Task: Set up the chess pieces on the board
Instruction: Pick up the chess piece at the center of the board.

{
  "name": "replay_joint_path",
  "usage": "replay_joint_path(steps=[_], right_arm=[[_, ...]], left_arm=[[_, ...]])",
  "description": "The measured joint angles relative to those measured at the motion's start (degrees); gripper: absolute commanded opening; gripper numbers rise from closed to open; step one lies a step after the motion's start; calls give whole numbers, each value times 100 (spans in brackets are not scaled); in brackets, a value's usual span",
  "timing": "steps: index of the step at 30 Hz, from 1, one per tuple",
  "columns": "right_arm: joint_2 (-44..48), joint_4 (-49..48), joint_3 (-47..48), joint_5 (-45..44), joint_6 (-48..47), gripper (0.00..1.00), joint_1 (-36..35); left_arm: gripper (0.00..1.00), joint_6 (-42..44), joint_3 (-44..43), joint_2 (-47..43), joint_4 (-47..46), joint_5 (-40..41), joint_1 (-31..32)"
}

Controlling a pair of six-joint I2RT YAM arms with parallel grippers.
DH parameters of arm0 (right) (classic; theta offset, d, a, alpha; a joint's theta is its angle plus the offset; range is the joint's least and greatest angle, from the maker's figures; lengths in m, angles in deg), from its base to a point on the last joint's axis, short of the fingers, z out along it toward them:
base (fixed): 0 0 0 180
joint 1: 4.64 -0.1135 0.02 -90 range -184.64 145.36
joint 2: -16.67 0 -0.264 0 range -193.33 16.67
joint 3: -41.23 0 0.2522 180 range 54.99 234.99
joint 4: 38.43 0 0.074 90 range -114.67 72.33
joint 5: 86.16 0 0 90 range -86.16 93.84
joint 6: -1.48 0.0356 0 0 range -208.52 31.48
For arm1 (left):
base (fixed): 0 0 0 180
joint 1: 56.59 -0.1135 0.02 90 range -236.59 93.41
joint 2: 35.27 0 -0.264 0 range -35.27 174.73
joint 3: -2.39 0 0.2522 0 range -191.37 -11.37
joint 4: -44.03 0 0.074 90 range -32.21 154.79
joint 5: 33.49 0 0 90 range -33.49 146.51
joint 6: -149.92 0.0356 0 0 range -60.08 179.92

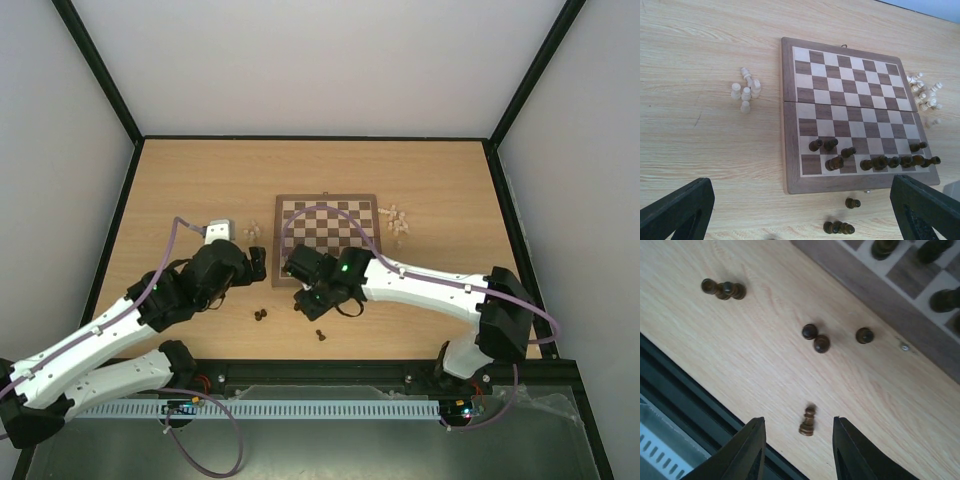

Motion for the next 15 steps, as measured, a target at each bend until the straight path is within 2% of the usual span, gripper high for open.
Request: replay_joint_path(steps=[6,15], right_arm=[[-258,-247,-68,-42,111,41,-219],[-1163,-514,-57,-369,155,40,-219]], left_arm=[[99,-52,-48,-125,31,-59,-13],[99,-168,-48,-463,264,-87,-17]])
